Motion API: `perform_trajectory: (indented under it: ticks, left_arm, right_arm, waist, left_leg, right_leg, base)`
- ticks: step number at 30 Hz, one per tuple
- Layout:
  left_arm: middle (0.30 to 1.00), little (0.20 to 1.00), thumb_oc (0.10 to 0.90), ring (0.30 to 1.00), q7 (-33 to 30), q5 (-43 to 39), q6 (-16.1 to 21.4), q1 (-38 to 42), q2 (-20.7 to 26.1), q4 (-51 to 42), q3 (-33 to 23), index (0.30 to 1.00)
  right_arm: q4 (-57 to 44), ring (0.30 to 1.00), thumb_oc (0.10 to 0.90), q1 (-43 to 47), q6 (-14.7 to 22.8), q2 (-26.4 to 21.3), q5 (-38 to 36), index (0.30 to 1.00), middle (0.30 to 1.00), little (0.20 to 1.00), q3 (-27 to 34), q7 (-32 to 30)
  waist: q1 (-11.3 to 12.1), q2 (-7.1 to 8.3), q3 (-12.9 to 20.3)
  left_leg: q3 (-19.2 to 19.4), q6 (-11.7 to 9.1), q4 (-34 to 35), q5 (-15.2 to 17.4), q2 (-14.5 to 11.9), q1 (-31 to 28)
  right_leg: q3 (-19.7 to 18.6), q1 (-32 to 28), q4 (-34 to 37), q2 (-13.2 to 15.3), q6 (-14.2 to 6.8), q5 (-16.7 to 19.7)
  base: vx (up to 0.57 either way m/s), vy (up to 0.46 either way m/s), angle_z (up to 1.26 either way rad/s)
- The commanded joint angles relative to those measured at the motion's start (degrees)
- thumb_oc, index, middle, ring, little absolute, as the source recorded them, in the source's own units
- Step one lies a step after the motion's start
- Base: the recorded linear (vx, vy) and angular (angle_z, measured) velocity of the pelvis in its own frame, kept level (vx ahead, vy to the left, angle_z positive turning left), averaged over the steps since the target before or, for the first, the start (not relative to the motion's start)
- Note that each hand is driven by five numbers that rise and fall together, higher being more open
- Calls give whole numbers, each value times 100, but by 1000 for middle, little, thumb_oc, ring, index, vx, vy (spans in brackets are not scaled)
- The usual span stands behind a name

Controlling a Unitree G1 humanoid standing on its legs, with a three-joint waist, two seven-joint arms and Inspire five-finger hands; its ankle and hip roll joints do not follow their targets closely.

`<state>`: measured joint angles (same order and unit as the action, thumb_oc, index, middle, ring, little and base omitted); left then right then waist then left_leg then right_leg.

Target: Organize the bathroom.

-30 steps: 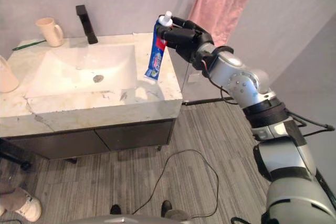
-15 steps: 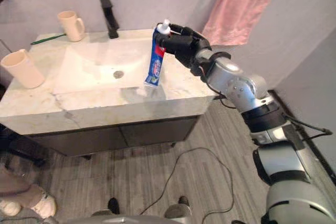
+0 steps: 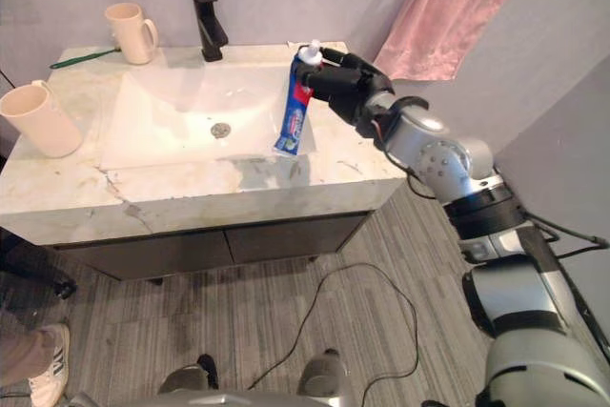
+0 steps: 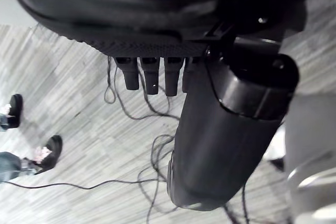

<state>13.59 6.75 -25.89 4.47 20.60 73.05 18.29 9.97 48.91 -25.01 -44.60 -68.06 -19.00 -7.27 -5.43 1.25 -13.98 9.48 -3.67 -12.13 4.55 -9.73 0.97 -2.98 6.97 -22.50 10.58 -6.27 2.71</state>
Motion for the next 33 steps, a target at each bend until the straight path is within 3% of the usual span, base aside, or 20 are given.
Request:
perform_trajectory:
  ticks: [1,5,9,15,21,26,27,29,30,31,33]
  left_arm:
    - [900,900,800,900,-321,51,-358,-296,491,470,279,900]
    - [900,900,800,900,-304,81,-195,-51,440,615,371,900]
    - [900,900,800,900,-312,84,-268,37,335,587,484,900]
    - [900,900,800,900,-723,-261,-459,33,352,695,366,900]
    - [900,900,800,900,-1200,-920,-544,91,393,714,170,900]
    - [900,900,800,900,-1341,-1255,-511,49,205,659,105,900]
    - [900,900,800,900,-1279,-1228,-529,36,142,628,129,900]
    - [900,900,800,900,-1263,-1148,-595,47,73,590,170,900]
    - [900,900,800,900,-1087,-739,-569,132,2,523,293,900]
    - [900,900,800,900,-1044,-712,-594,157,-4,510,317,900]
    - [900,900,800,900,-907,-780,-645,208,-97,428,420,900]
  right_arm:
    - [-362,300,400,1195,1110,-431,-208,300,300,300,590,81]
    - [400,300,400,1802,1202,-869,-288,300,300,300,334,459]
    - [968,300,400,2145,1277,-974,-353,300,300,300,197,779]
    - [681,300,400,2308,1093,-787,-269,300,300,300,54,515]
    - [433,300,400,2584,1145,-656,-331,300,300,300,-254,278]
    - [339,300,400,2854,1223,-311,-407,300,300,300,-525,21]
    - [321,300,400,2903,1190,-170,-424,300,300,300,-567,-67]
    - [274,300,400,2904,1136,-70,-346,300,300,300,-583,-236]
    - [228,300,400,2834,1074,49,-114,300,300,300,-530,-497]
    - [241,300,400,2812,1083,80,-54,300,300,300,-512,-493]
    - [586,300,400,2702,1367,365,252,300,300,300,-522,-44]
  waist:
    - [10,283,605]
    - [40,362,702]
    - [26,316,832]
    - [-23,262,1006]
    - [27,316,1087]
    - [195,392,1181]
    - [243,400,1226]
    - [272,383,1236]
    - [242,377,1194]
    - [226,380,1194]
    - [180,416,1163]
  left_leg:
    - [-590,199,251,-26,307,-166]
    - [-886,-62,421,-339,295,-30]
    - [-966,-115,719,-387,228,-154]
    - [-879,-134,967,-389,166,-344]
    - [-845,-172,1063,-437,80,-378]
    - [-918,-317,1167,-635,-171,-321]
    - [-932,-385,1334,-830,-301,-289]
    - [-811,-460,1435,-1114,-380,-120]
    - [-433,-489,1078,-1151,-269,241]
    - [-376,-478,966,-1103,-227,310]
    - [22,-329,65,-513,155,443]
  right_leg:
    - [-476,-202,990,-416,-400,-241]
    - [-413,-588,1449,-668,-224,-355]
    - [-378,-674,1571,-704,-183,-456]
    - [-460,-726,1608,-661,-223,-534]
    - [-395,-732,1582,-629,-246,-611]
    - [-113,-791,1596,-782,-92,-728]
    - [5,-848,1659,-911,6,-745]
    - [140,-951,1770,-1044,78,-777]
    - [351,-1055,1871,-1077,139,-766]
    - [392,-1054,1883,-1070,150,-760]
    - [577,-961,1883,-958,228,-632]
  base:
    - [37,-250,78]
    - [12,-115,86]
    - [24,3,39]
    - [14,43,-1]
    - [-23,-41,2]
    - [-48,-223,27]
    - [2,-200,23]
    - [-51,-205,54]
    - [-105,-138,84]
    - [-140,-83,144]
    - [-128,19,228]
